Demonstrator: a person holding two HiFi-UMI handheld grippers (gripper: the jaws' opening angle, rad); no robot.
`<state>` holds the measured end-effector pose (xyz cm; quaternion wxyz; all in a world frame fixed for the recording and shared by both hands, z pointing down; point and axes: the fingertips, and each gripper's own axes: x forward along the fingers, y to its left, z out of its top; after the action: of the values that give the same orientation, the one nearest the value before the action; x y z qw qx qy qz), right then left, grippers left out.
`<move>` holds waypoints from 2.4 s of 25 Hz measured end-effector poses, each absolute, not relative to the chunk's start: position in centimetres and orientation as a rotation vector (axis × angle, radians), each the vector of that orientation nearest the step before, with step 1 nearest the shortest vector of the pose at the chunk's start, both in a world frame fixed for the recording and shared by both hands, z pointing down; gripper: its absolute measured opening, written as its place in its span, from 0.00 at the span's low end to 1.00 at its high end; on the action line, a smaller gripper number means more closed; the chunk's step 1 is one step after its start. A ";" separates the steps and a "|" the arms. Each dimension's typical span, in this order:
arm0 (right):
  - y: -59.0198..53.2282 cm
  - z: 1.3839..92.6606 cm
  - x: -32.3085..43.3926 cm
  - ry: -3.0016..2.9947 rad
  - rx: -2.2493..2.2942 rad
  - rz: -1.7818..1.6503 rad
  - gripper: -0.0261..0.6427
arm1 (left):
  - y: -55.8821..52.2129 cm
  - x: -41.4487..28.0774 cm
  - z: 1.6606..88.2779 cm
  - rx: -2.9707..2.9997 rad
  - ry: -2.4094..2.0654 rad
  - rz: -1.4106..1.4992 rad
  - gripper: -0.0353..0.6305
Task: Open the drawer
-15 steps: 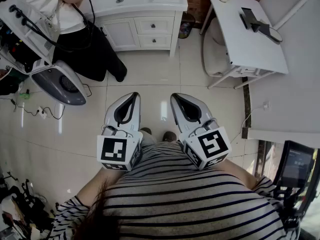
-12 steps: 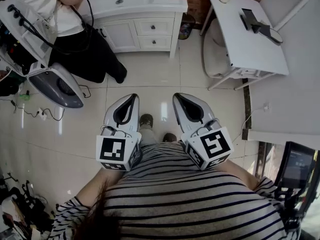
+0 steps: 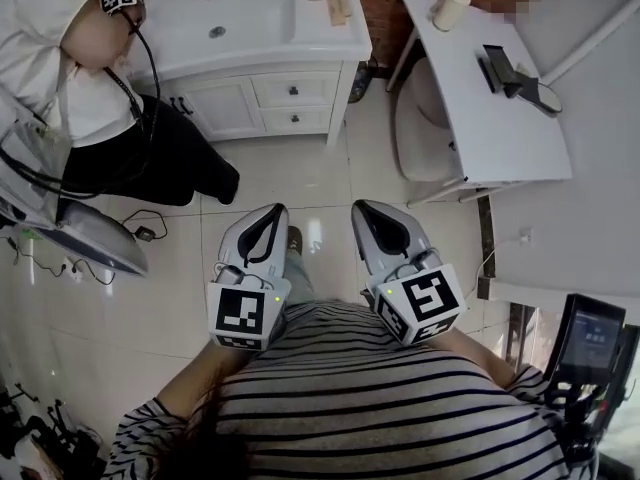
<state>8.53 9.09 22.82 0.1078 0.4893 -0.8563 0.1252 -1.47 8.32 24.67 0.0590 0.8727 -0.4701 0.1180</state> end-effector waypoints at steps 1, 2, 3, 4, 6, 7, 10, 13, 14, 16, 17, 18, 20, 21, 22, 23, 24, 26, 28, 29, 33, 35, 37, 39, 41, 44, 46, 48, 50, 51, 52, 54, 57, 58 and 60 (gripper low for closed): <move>7.4 23.2 8.2 -2.506 1.445 0.390 0.04 | 6.5 -1.6 24.7 2.655 -1.401 0.357 0.08; 5.3 23.8 7.9 -2.491 1.447 0.419 0.04 | 4.3 -1.6 24.9 2.661 -1.378 0.360 0.08; 3.1 24.5 7.6 -2.477 1.447 0.449 0.04 | 2.0 -1.6 25.2 2.663 -1.354 0.362 0.08; 1.0 25.2 7.2 -2.463 1.444 0.476 0.04 | 0.0 -1.7 25.6 2.661 -1.330 0.364 0.08; -2.1 26.4 6.5 -2.440 1.441 0.505 0.04 | -3.1 -1.9 26.9 2.638 -1.293 0.383 0.08; -3.4 27.0 6.2 -2.431 1.442 0.510 0.04 | -4.3 -2.2 27.8 2.620 -1.286 0.400 0.08; -6.2 28.9 5.7 -2.418 1.426 0.515 0.04 | -7.2 -2.6 29.6 2.565 -1.292 0.413 0.08; -8.2 31.7 5.9 -2.408 1.389 0.510 0.04 | -9.1 -2.3 31.7 2.518 -1.316 0.431 0.08; -8.9 33.0 6.1 -2.405 1.377 0.515 0.04 | -9.8 -2.3 32.7 2.500 -1.332 0.443 0.08; -10.6 35.8 6.4 -2.403 1.347 0.528 0.04 | -11.3 -2.4 34.5 2.464 -1.369 0.452 0.08; -11.5 37.4 6.4 -2.403 1.331 0.531 0.04 | -12.1 -2.4 35.4 2.447 -1.386 0.448 0.08; -12.6 39.1 6.5 -2.403 1.317 0.528 0.04 | -12.8 -2.4 36.3 2.434 -1.399 0.444 0.08; -15.1 42.5 6.4 -2.404 1.304 0.501 0.04 | -14.0 -2.4 38.8 2.413 -1.416 0.444 0.08; -16.6 44.1 6.3 -2.404 1.302 0.481 0.04 | -14.7 -2.3 40.1 2.408 -1.418 0.444 0.08; -18.0 45.7 6.2 -2.405 1.303 0.460 0.04 | -15.4 -2.2 41.4 2.402 -1.418 0.440 0.08; -19.4 47.2 6.1 -2.403 1.306 0.439 0.04 | -16.1 -2.1 42.8 2.391 -1.418 0.432 0.08; -20.8 48.9 6.0 -2.399 1.310 0.417 0.04 | -16.8 -2.2 44.3 2.375 -1.418 0.420 0.08; -23.3 52.1 5.6 -2.373 1.328 0.356 0.04 | -18.2 -2.5 47.2 2.344 -1.425 0.396 0.08; -25.8 55.1 5.2 -2.327 1.365 0.302 0.04 | -19.4 -3.0 49.9 2.330 -1.442 0.388 0.08; -27.0 56.5 5.0 -2.310 1.384 0.291 0.04 | -20.0 -3.4 51.1 2.325 -1.451 0.386 0.08; -31.7 60.3 3.3 -2.274 1.414 0.239 0.04 | -21.9 -4.9 54.3 2.329 -1.471 0.397 0.08; -33.7 61.8 2.6 -2.252 1.416 0.193 0.04 | -22.3 -5.7 55.3 2.337 -1.470 0.415 0.08; -35.2 62.9 2.0 -2.229 1.433 0.152 0.04 | -22.5 -6.5 56.3 2.347 -1.466 0.442 0.08; -36.3 63.9 1.5 -2.218 1.439 0.135 0.11 | -22.6 -7.4 57.2 2.327 -1.469 0.441 0.08; -37.0 64.9 1.1 -2.201 1.440 0.134 0.30 | -22.5 -8.1 57.9 2.284 -1.476 0.411 0.08; -38.1 66.1 0.9 -2.158 1.463 0.128 0.30 | -22.5 -8.9 58.4 2.274 -1.474 0.415 0.08; -39.0 66.6 0.7 -2.137 1.479 0.127 0.30 | -22.6 -9.3 58.6 2.284 -1.470 0.443 0.08; -39.6 66.8 0.6 -2.112 1.506 0.119 0.30 | -22.7 -9.9 58.8 2.269 -1.480 0.443 0.08; -39.8 66.8 0.8 -2.086 1.539 0.098 0.28 | -22.7 -10.5 59.0 2.239 -1.497 0.431 0.08; -39.8 66.8 0.9 -2.078 1.547 0.087 0.25 | -22.6 -10.7 59.1 2.227 -1.508 0.425 0.08; -39.9 66.9 1.0 -2.075 1.550 0.081 0.25 | -22.6 -10.8 59.2 2.218 -1.520 0.420 0.08; -39.9 66.9 1.1 -2.078 1.553 0.086 0.25 | -22.6 -10.9 59.2 2.211 -1.537 0.412 0.08; -39.7 66.6 1.1 -2.085 1.553 0.101 0.24 | -22.4 -10.6 58.8 2.218 -1.530 0.407 0.08; -39.6 66.4 1.1 -2.083 1.550 0.107 0.24 | -22.3 -10.4 58.5 2.222 -1.523 0.404 0.08; -39.5 66.2 1.0 -2.079 1.540 0.117 0.23 | -22.2 -10.2 58.0 2.227 -1.508 0.402 0.08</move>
<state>0.97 -39.54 66.18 0.2727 0.5721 -0.7723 0.0434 -10.18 -22.17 58.00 0.2095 0.8007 -0.5423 0.1444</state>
